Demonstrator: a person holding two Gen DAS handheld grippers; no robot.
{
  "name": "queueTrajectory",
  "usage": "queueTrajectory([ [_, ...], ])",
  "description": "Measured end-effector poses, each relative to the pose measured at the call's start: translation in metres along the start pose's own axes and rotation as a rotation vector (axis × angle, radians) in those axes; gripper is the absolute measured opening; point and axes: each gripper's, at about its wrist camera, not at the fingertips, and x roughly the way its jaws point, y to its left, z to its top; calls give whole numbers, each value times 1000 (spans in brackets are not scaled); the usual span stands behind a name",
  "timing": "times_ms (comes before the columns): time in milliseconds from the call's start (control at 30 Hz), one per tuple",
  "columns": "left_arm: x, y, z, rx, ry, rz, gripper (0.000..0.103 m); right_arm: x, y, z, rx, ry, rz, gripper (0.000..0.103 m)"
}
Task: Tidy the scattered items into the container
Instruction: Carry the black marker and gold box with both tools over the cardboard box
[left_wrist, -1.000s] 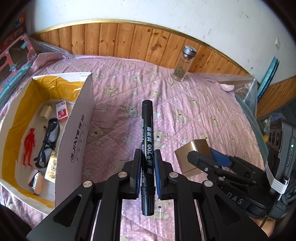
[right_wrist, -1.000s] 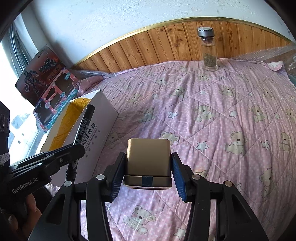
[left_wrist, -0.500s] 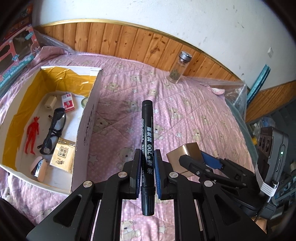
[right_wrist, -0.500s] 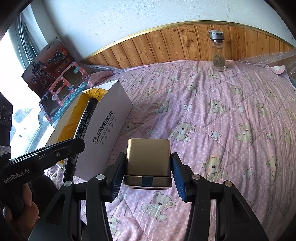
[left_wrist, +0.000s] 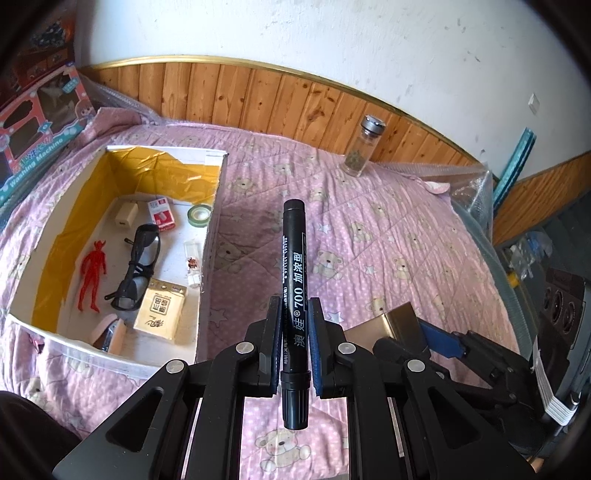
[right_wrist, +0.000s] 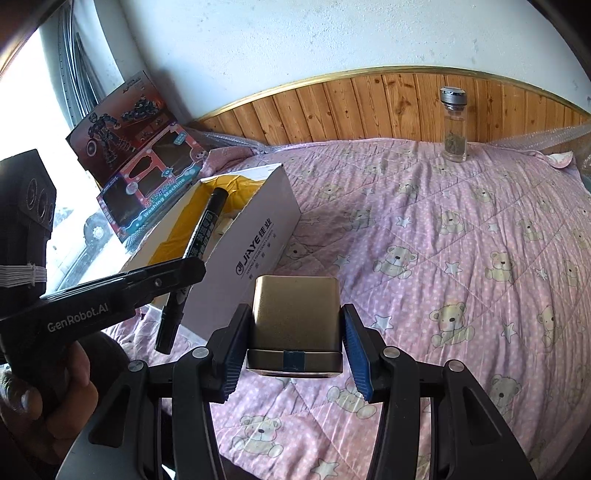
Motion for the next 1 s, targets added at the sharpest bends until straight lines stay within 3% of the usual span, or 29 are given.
queueTrajectory([
  [533,-34,36,6,-33,-58,2,13,-23,63,10,-86,-51,45,50],
  [1000,-57,97,20,-151,-97,-1,13,-22,119,42,-200,-71,84,50],
])
